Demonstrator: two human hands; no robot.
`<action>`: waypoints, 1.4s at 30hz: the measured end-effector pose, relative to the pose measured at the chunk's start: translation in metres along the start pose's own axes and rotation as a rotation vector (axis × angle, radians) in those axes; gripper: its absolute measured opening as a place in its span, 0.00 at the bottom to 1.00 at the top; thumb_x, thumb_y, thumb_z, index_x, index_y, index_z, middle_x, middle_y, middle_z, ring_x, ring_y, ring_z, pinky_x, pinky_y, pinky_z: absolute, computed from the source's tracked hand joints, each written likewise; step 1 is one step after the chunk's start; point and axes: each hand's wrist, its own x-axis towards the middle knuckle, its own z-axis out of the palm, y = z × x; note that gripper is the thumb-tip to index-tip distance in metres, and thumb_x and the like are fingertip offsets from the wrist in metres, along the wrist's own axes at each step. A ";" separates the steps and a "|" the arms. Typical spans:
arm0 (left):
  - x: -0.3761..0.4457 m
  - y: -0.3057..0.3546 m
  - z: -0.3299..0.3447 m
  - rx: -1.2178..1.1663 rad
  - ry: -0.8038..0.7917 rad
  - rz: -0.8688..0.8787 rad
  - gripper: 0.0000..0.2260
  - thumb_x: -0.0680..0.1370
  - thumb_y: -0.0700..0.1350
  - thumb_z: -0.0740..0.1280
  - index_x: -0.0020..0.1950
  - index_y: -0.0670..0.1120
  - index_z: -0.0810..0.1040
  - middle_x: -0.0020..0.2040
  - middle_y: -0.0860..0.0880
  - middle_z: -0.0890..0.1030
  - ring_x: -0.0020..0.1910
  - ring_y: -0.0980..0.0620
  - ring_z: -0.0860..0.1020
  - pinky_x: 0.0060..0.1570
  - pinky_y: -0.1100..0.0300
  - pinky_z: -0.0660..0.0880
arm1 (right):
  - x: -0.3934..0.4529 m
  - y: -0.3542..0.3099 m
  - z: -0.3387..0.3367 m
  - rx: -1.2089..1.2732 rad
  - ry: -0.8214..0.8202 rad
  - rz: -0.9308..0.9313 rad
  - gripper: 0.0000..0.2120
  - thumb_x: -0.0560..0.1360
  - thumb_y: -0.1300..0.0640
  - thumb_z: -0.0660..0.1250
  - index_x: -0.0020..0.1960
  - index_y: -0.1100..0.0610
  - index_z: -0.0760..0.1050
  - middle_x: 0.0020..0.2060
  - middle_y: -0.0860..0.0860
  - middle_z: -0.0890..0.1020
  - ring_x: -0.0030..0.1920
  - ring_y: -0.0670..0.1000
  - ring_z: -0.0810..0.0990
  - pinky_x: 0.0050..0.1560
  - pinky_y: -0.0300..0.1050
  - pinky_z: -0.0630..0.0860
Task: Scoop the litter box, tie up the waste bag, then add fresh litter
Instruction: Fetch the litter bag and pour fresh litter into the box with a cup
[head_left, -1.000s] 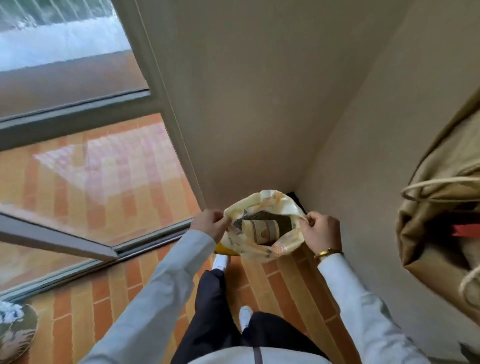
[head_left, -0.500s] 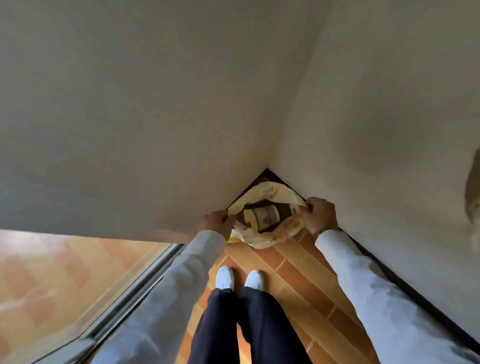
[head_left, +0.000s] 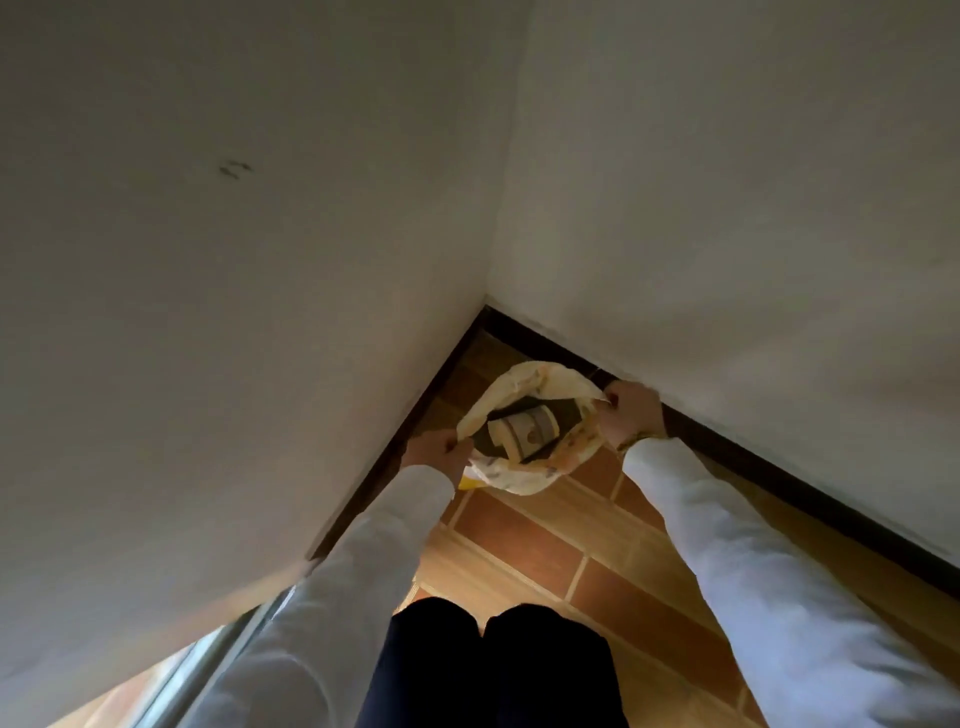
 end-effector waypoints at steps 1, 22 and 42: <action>0.017 -0.005 0.012 0.014 -0.014 0.008 0.12 0.77 0.51 0.62 0.50 0.45 0.80 0.40 0.46 0.78 0.40 0.47 0.77 0.39 0.60 0.70 | 0.013 0.008 0.013 0.013 0.006 0.016 0.14 0.77 0.55 0.64 0.56 0.63 0.77 0.53 0.61 0.81 0.56 0.61 0.78 0.55 0.51 0.74; 0.031 0.009 0.035 0.405 -0.144 0.166 0.18 0.77 0.47 0.65 0.65 0.44 0.71 0.63 0.43 0.75 0.62 0.45 0.73 0.62 0.53 0.70 | 0.011 0.045 0.040 0.065 -0.066 -0.067 0.24 0.80 0.50 0.59 0.73 0.57 0.63 0.69 0.57 0.70 0.69 0.57 0.68 0.66 0.52 0.68; -0.370 0.115 -0.224 0.379 0.330 0.547 0.19 0.78 0.47 0.61 0.69 0.46 0.69 0.67 0.45 0.73 0.68 0.43 0.68 0.68 0.49 0.63 | -0.338 -0.123 -0.257 0.096 0.119 -0.504 0.19 0.80 0.53 0.60 0.70 0.57 0.67 0.66 0.55 0.73 0.66 0.54 0.70 0.59 0.39 0.67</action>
